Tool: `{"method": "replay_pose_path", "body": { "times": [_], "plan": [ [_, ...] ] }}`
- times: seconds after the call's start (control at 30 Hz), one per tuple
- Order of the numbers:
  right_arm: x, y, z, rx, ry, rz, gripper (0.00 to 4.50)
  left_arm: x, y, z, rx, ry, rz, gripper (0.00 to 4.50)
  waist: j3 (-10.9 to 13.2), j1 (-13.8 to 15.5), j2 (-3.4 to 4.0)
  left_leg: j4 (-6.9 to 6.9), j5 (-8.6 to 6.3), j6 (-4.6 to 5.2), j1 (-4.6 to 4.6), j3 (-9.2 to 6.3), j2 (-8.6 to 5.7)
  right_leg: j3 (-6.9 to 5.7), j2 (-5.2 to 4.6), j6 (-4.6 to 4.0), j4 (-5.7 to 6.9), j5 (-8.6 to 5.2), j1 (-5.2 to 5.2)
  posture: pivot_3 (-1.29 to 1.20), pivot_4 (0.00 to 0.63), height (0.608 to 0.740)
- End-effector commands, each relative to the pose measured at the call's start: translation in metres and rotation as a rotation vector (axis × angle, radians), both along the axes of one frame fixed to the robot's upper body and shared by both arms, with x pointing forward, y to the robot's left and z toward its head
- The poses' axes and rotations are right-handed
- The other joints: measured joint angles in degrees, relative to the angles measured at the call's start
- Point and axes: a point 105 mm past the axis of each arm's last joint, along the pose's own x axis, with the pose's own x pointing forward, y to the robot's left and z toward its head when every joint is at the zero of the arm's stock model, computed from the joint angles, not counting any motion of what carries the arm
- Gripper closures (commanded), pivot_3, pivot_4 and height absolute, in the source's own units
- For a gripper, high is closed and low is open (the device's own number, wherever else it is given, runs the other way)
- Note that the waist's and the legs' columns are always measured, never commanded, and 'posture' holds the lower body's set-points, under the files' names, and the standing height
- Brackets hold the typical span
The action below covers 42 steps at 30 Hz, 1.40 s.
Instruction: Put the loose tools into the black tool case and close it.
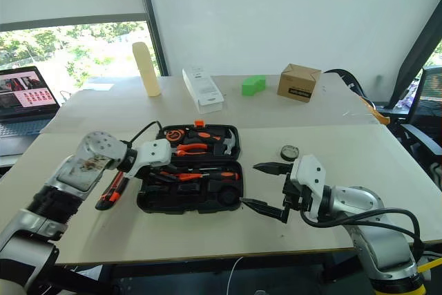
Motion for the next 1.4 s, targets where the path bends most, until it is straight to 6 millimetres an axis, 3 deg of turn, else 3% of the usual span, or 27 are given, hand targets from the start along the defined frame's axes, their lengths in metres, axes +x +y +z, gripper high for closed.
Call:
{"method": "replay_pose_path", "body": {
  "times": [0.03,0.5,0.77,0.8,0.97,1.13,1.27,1.37,1.4],
  "plan": [
    [-0.004,0.002,0.014,0.019,-0.065,-0.004,0.0,0.006,0.01,0.003,0.079,-0.035,0.009,4.05,0.0,0.0,0.0,0.03,-0.01,0.01,0.0,0.0,0.01,0.0,0.01,0.0,0.0,0.0,0.0,0.0,0.15,0.74],
    [-0.003,0.005,0.017,0.026,-0.073,-0.02,0.0,0.005,0.01,-0.006,0.142,-0.021,0.027,4.05,0.0,0.32,0.0,0.43,-0.11,0.19,-0.05,-0.01,0.03,-0.04,0.04,0.12,-0.01,0.05,0.15,0.0,0.15,0.74],
    [0.0,0.006,0.016,0.024,-0.071,-0.015,0.0,0.003,-0.003,-0.006,0.076,0.0,0.055,4.05,0.0,0.43,0.0,0.46,-0.11,0.2,-0.05,-0.01,0.01,-0.03,0.03,0.13,-0.01,0.06,0.18,0.0,0.15,0.74],
    [0.0,0.006,0.015,0.024,-0.071,-0.014,0.0,0.005,-0.004,-0.003,0.061,-0.021,0.058,3.03,0.0,0.49,0.0,0.46,-0.11,0.2,-0.04,-0.01,0.01,-0.03,0.02,0.14,-0.01,0.06,0.19,0.0,0.15,0.74],
    [0.002,0.005,0.014,0.023,-0.069,-0.01,0.0,0.003,-0.007,0.019,-0.007,-0.053,0.014,1.25,0.0,0.57,0.0,0.49,-0.11,0.19,-0.08,-0.04,0.0,-0.05,0.02,0.15,-0.01,0.07,0.17,0.0,0.15,0.74],
    [0.004,0.005,0.013,0.024,-0.067,-0.006,0.0,0.001,-0.008,0.044,-0.085,-0.089,-0.005,1.25,0.0,0.38,0.0,0.49,-0.11,0.19,-0.08,-0.03,0.0,-0.04,0.01,0.15,-0.01,0.07,0.15,0.0,0.15,0.74],
    [0.005,0.005,0.012,0.028,-0.067,-0.001,0.0,0.001,0.006,0.05,-0.098,-0.09,0.026,1.25,0.0,0.27,0.01,0.48,-0.11,0.19,-0.09,-0.03,0.0,-0.03,0.02,0.15,-0.01,0.07,0.13,0.0,0.15,0.74],
    [0.005,0.006,0.012,0.031,-0.067,0.002,0.0,0.007,0.019,0.04,-0.092,-0.108,0.068,1.94,0.0,0.25,0.01,0.48,-0.11,0.19,-0.08,-0.03,0.01,-0.02,0.03,0.15,-0.01,0.07,0.12,0.0,0.15,0.74],
    [0.005,0.006,0.011,0.032,-0.067,0.003,0.0,0.008,0.022,0.035,-0.09,-0.099,0.076,2.4,0.0,0.26,0.01,0.48,-0.11,0.19,-0.07,-0.03,0.01,-0.03,0.03,0.15,-0.01,0.07,0.12,0.0,0.15,0.74]
  ]
}}
